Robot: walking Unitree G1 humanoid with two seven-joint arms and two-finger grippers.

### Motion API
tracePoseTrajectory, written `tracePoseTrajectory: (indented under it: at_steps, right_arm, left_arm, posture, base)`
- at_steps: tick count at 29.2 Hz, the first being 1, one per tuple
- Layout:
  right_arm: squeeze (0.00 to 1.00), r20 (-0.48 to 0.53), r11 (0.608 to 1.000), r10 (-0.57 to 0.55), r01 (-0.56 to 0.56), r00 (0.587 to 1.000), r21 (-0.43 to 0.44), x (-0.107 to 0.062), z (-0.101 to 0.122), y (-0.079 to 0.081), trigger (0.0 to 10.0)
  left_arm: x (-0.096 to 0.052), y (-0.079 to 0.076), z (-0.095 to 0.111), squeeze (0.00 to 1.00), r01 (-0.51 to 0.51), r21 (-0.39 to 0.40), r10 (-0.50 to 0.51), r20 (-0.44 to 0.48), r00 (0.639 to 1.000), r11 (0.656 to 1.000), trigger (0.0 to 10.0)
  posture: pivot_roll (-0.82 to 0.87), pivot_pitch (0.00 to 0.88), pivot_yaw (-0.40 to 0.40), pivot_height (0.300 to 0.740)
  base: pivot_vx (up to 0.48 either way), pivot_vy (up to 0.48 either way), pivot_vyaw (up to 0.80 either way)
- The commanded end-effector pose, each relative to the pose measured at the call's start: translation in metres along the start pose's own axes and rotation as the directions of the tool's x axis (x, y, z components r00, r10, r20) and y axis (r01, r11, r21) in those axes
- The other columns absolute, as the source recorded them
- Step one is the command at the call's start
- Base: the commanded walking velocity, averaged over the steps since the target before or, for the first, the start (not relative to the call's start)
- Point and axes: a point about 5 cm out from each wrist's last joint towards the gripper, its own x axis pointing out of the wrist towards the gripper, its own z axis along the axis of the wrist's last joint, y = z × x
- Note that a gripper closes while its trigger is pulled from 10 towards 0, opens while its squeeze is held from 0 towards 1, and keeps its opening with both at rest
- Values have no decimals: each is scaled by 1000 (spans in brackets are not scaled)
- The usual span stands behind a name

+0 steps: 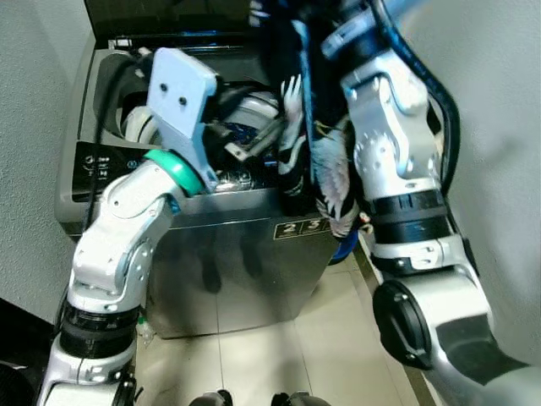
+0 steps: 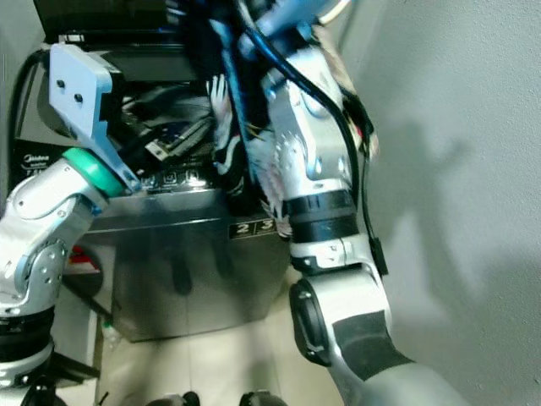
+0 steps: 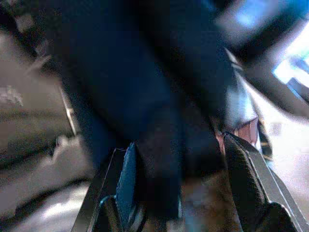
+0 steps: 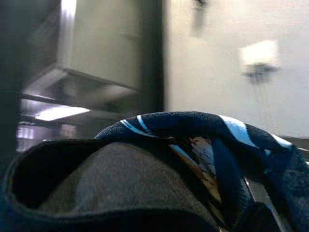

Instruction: Clothes washing

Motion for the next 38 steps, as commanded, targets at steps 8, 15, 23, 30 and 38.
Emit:
tracePoseTrajectory:
  at_steps: [8, 15, 23, 30, 38]
  right_arm:
    - [0, -21, 996, 59, -58, 998, 62, -26, 14, -14, 10000]
    - [0, -216, 998, -42, 32, 976, -46, -73, 0, -48, 10000]
    - [0, -506, 900, -241, -5, 828, -437, -78, -72, -43, 10000]
    - [0, -580, 916, -14, -222, 815, -335, -58, -108, 8, 10000]
    - [0, -532, 943, 82, -238, 843, -232, -54, -105, 16, 10000]
  left_arm:
    - [17, 75, -6, 0, -249, 138, 259, -61, 964, 959, 10000]
    - [-17, 153, 19, 0, -571, 463, 648, -10, 762, 678, 10000]
    - [-48, 186, 31, 0, -620, 581, 767, -13, 641, 527, 10000]
    - [-57, 181, -12, 0, -565, 565, 765, -200, 613, 601, 10000]
    - [-56, 160, -52, 0, -542, 366, 650, -332, 683, 756, 10000]
  posture:
    - [7, 89, 32, 740]
    - [4, 115, 39, 740]
    - [12, 135, 39, 740]
    - [34, 145, 26, 740]
    - [25, 146, 17, 740]
  base:
    - [0, 0, 0]
    - [0, 0, 0]
    - [0, 0, 0]
    - [0, 0, 0]
    - [0, 0, 0]
